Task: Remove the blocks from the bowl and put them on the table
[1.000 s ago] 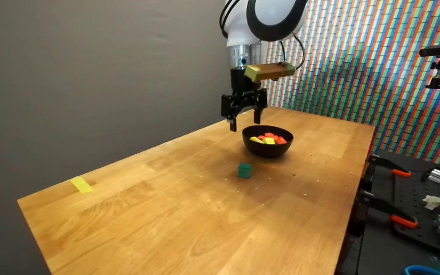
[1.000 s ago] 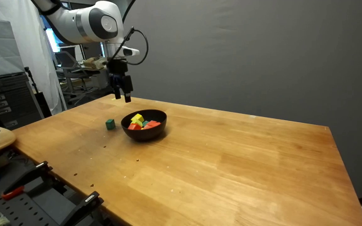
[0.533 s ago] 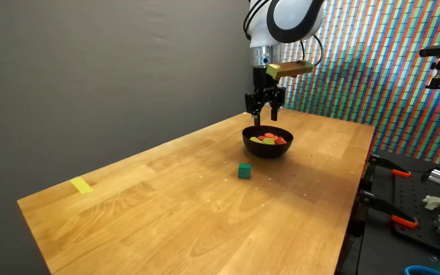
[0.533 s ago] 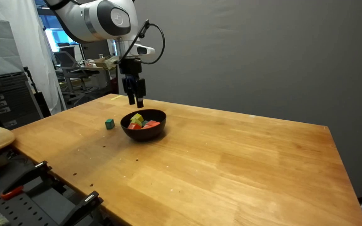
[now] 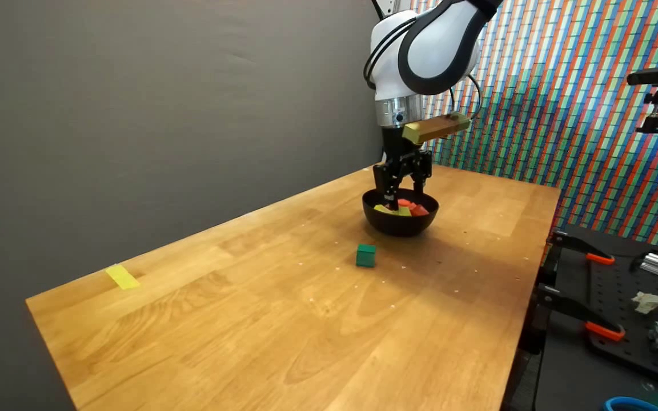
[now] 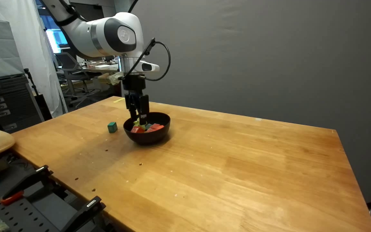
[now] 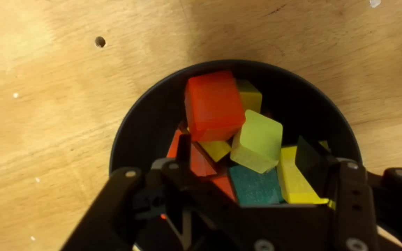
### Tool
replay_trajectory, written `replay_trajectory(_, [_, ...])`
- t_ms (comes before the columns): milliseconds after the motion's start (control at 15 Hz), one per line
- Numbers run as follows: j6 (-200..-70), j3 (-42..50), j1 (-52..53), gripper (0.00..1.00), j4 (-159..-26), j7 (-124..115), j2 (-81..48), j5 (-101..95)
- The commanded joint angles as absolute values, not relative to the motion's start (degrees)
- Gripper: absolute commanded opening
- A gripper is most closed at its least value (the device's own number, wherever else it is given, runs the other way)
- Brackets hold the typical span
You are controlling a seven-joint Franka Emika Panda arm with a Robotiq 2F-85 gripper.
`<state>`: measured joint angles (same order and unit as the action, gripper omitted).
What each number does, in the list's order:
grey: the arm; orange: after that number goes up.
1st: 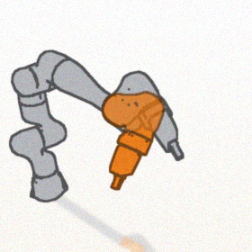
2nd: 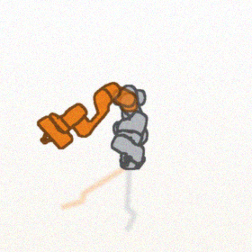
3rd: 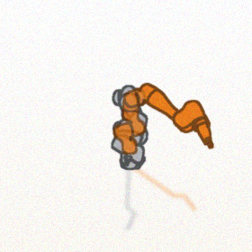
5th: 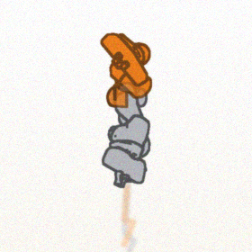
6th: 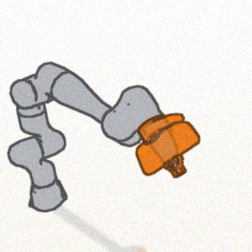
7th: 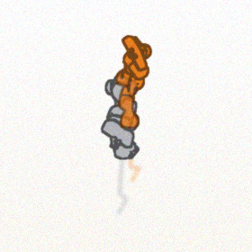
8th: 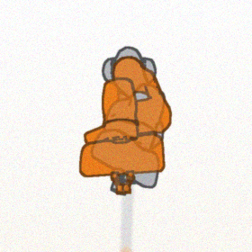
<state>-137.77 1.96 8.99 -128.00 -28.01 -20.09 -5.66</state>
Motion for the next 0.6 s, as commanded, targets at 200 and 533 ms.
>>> replay_trajectory(200, [-138.2, 1.6, 8.2, 0.38, -126.2, -26.6, -22.2, -3.0])
replay_trajectory(533, [-137.8, 1.1, 9.5, 0.16, -123.7, -26.9, -23.8, -4.0])
